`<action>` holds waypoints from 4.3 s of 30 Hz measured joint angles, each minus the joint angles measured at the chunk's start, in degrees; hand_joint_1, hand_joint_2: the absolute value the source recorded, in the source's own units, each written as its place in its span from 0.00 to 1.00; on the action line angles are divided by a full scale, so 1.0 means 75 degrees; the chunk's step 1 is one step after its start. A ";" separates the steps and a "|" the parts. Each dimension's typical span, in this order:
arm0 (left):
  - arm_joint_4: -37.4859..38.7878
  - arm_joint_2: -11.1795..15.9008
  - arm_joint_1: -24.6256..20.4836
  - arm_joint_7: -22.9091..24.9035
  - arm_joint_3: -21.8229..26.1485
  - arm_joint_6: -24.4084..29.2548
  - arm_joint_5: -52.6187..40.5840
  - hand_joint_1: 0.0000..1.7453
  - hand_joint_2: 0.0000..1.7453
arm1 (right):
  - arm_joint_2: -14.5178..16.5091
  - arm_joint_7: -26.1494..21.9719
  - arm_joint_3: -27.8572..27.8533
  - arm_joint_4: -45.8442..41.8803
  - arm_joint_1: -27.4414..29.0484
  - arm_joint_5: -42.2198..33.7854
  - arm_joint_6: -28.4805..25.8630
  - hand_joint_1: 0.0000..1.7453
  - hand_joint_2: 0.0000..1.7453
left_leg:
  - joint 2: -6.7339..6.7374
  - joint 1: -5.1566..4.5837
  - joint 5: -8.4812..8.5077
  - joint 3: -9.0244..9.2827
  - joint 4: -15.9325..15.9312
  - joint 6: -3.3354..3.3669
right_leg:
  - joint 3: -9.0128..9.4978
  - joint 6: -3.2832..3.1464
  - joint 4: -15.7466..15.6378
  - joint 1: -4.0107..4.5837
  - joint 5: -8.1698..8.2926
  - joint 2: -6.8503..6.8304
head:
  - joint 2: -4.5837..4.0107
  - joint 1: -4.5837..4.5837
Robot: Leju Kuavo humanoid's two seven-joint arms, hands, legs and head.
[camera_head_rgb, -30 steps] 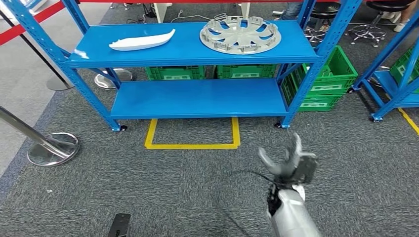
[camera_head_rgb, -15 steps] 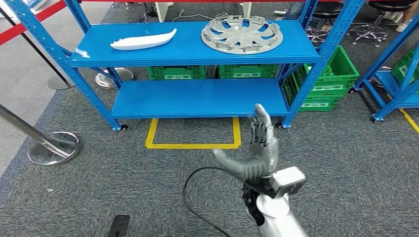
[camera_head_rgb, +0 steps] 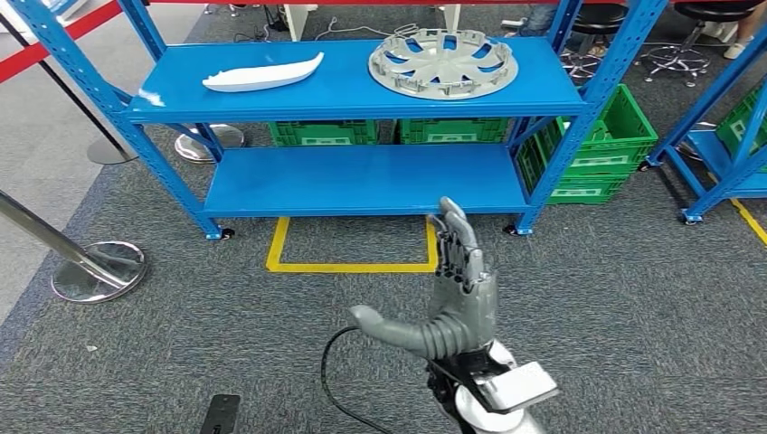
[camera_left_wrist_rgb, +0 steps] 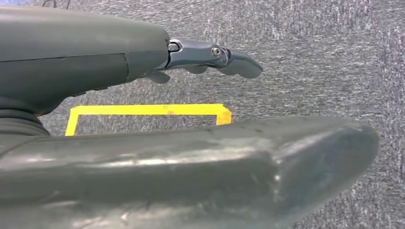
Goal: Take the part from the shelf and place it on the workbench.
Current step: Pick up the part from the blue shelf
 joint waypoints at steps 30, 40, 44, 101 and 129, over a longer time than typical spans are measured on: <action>0.0000 -0.0085 0.0017 0.0003 0.0133 -0.0008 -0.0048 0.00 0.00 | -0.0361 0.0244 0.0622 -0.0127 0.0037 -0.0184 -0.0196 0.00 0.00 | 0.0001 0.0085 -0.0322 0.0068 0.0202 -0.0134 | -0.0084 -0.0259 -0.0057 0.0098 0.0155 -0.0097 | 0.0000 -0.0008; -0.0005 -0.0109 0.0036 -0.0042 0.0313 0.0024 0.0096 0.00 0.00 | -0.0318 0.1003 0.0646 0.0080 -0.0006 0.0458 -0.1490 0.00 0.00 | 0.0006 0.0172 -0.0097 -0.0003 0.0201 -0.0194 | -0.0060 -0.0150 -0.0041 0.0116 0.0100 -0.0088 | 0.0000 -0.0049; -0.0022 -0.0116 0.0065 -0.0727 0.0439 -0.0586 0.0299 0.00 0.00 | -0.0320 0.0952 0.0675 0.0151 -0.0031 0.0363 -0.1637 0.00 0.00 | -0.0020 0.0119 -0.0089 0.0050 0.0032 0.0072 | -0.0079 0.0032 -0.0058 0.0080 0.0076 -0.0096 | 0.0000 0.0000; -0.0085 -0.0001 0.0083 -0.2136 0.0755 -0.4315 0.0242 0.00 0.00 | -0.0358 0.0953 0.0605 0.0193 0.0051 0.0769 -0.1319 0.00 0.00 | 0.0039 0.0082 0.0151 -0.0355 0.0288 -0.0129 | 0.0229 -0.0244 -0.0048 0.0196 -0.0181 -0.0046 | 0.0000 0.0004; -0.0090 0.0010 0.0128 -0.1593 0.0962 -0.3788 0.0060 0.00 0.00 | -0.0341 0.0911 0.0596 0.0181 0.0065 0.0889 -0.1397 0.00 0.00 | 0.0042 0.0045 -0.0264 -0.0957 0.1349 -0.0194 | 0.0517 -0.0374 -0.0073 0.0168 -0.0354 -0.0039 | 0.0000 -0.0016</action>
